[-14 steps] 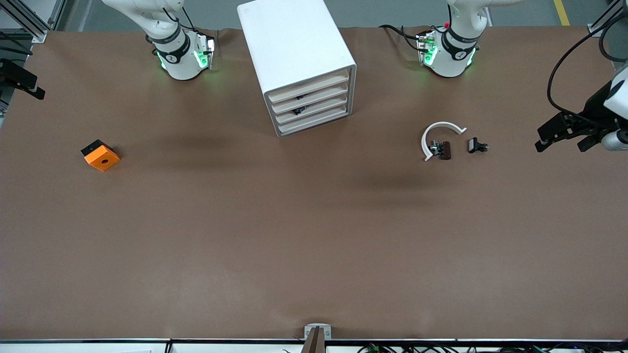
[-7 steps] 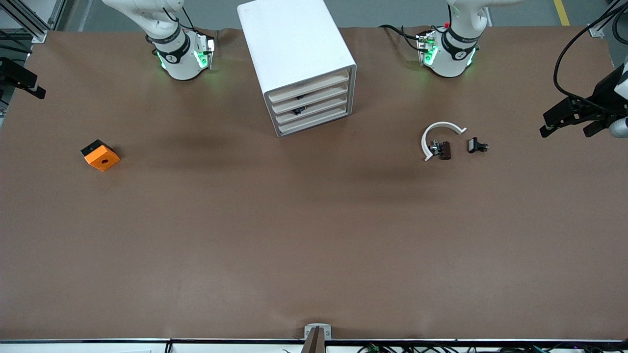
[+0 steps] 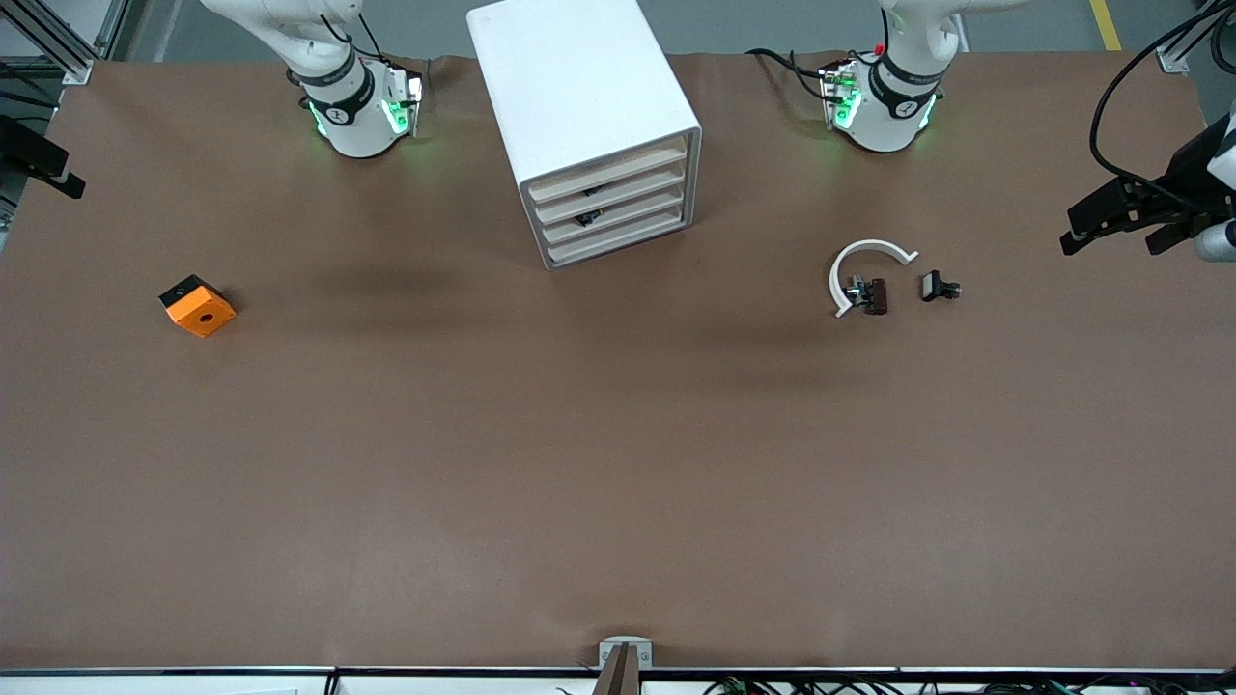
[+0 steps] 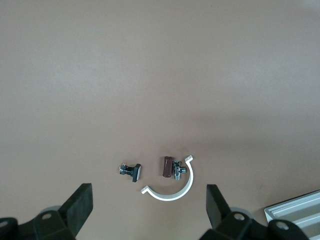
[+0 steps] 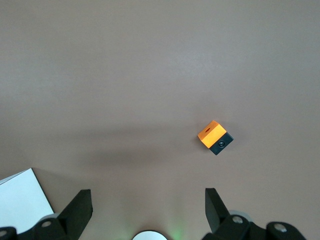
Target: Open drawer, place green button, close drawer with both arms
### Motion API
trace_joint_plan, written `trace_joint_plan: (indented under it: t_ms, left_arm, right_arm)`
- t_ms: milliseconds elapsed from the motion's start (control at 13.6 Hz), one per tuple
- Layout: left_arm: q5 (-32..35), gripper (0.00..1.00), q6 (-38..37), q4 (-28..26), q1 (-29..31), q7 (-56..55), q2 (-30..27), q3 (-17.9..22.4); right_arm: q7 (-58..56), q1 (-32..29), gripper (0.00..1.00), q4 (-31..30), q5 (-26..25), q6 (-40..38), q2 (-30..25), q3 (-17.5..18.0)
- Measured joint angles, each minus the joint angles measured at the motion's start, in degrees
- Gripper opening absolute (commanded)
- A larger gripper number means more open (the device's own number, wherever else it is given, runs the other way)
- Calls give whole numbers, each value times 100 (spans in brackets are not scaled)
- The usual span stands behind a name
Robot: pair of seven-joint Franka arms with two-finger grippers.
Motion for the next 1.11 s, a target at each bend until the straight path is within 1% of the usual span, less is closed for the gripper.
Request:
trace_joint_plan:
  t_ms: [295, 738, 959, 1107]
  left_arm:
    - [0, 100, -41, 0, 14, -3, 7, 6]
    - [10, 100, -331, 1, 24, -3, 40, 8]
    - [248, 100, -410, 1, 25, 1, 49, 7]
    - [286, 100, -419, 1, 25, 1, 55, 7]
  right_arm:
    - [0, 1, 100, -1, 0, 15, 0, 0]
    - [0, 4, 100, -2, 0, 23, 0, 3]
    - [0, 7, 100, -2, 1, 32, 0, 6]
    - [0, 7, 100, -2, 1, 34, 0, 6]
